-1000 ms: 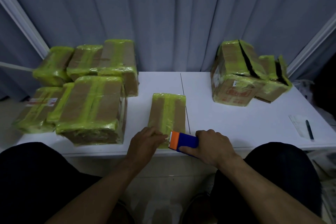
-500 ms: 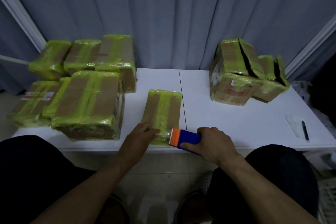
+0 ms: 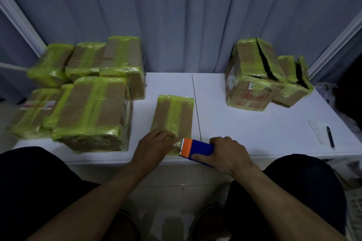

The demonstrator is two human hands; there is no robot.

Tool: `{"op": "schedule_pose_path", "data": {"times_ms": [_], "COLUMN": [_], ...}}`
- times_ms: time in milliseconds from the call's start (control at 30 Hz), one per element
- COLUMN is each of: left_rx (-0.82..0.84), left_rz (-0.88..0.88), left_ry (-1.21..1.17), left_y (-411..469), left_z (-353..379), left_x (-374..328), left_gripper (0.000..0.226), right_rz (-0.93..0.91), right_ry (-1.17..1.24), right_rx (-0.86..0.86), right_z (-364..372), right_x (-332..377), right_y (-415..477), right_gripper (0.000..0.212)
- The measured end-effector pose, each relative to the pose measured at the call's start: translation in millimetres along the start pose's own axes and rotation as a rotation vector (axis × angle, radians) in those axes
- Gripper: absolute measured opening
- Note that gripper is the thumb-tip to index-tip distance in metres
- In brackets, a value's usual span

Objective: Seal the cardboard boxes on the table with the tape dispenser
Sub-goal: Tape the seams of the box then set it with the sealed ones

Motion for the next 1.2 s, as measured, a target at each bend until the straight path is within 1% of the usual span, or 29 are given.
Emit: {"op": "schedule_pose_path", "data": {"times_ms": [67, 133, 267, 333, 367, 467, 567, 733, 833, 933, 1033, 1067, 1100, 1167, 1200], "left_rx": [-0.031, -0.054, -0.100, -0.105, -0.104, -0.105, -0.070, -0.074, -0.048, -0.015, -0.019, -0.013, -0.009, -0.024, -0.047], "left_rz": [0.033, 0.037, 0.016, 0.022, 0.023, -0.012, -0.033, -0.091, -0.111, -0.166, -0.211, -0.230, -0.248, -0.293, -0.322], "left_ry": [0.026, -0.003, -0.031, 0.000, 0.035, 0.136, 0.177, 0.174, 0.153, 0.119, 0.127, 0.142, 0.162, 0.183, 0.166], "left_y": [-1.3, -3.0, -3.6, -2.5, -2.7, -6.8, -8.1, -5.0, -4.9, -0.1, 0.1, -1.4, -3.9, -7.5, -7.6], "left_z": [-5.6, -10.1, -18.5, -18.8, -16.9, -10.4, 2.9, 3.9, 1.7, 0.1, 7.0, 10.8, 13.7, 14.0, 11.3], "left_x": [-1.6, 2.2, 16.9, 21.5, 21.8, 14.2, 12.0, 19.2, 26.3, 43.2, 42.7, 39.2, 34.4, 30.3, 31.1], "left_gripper": [0.041, 0.038, 0.024, 0.022, 0.026, 0.048, 0.066, 0.072, 0.072, 0.079, 0.084, 0.082, 0.075, 0.045, 0.035], "right_rz": [0.004, 0.003, -0.009, -0.002, -0.004, -0.032, -0.035, -0.029, -0.026, 0.014, 0.042, 0.046, 0.051, 0.059, 0.061], "right_ry": [0.055, 0.105, 0.094, 0.078, 0.072, 0.025, 0.004, 0.115, 0.105, 0.105, 0.084, 0.072, 0.063, 0.061, 0.064], "right_rx": [-0.029, -0.056, -0.049, -0.056, -0.050, -0.035, -0.038, -0.045, -0.058, -0.097, -0.106, -0.101, -0.093, -0.070, -0.057], "right_z": [-1.4, -5.0, -12.1, -15.0, -14.5, -7.5, -5.8, -7.5, -9.9, -17.7, -14.0, -10.2, -6.2, 0.2, 2.3], "right_x": [-0.2, -0.8, -4.7, -8.8, -8.8, -5.6, -5.5, -6.2, -7.0, -24.8, -39.9, -42.4, -44.8, -48.6, -50.4], "right_y": [-2.3, -5.3, -13.1, -16.3, -16.9, -13.9, -9.0, -11.1, -15.8, -28.5, -37.4, -35.8, -32.3, -21.8, -17.1], "right_gripper": [0.067, 0.066, 0.061, 0.060, 0.060, 0.063, 0.064, 0.061, 0.061, 0.064, 0.065, 0.066, 0.067, 0.068, 0.068]}}
Point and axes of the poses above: each hand's wrist, its own y-axis towards the middle knuckle, its own z-axis out of the palm, x = y × z, the point moved 10 cm from there along y, towards the middle knuckle, and after that the axes turned 11 degrees about -z, right-handed, at the moved point
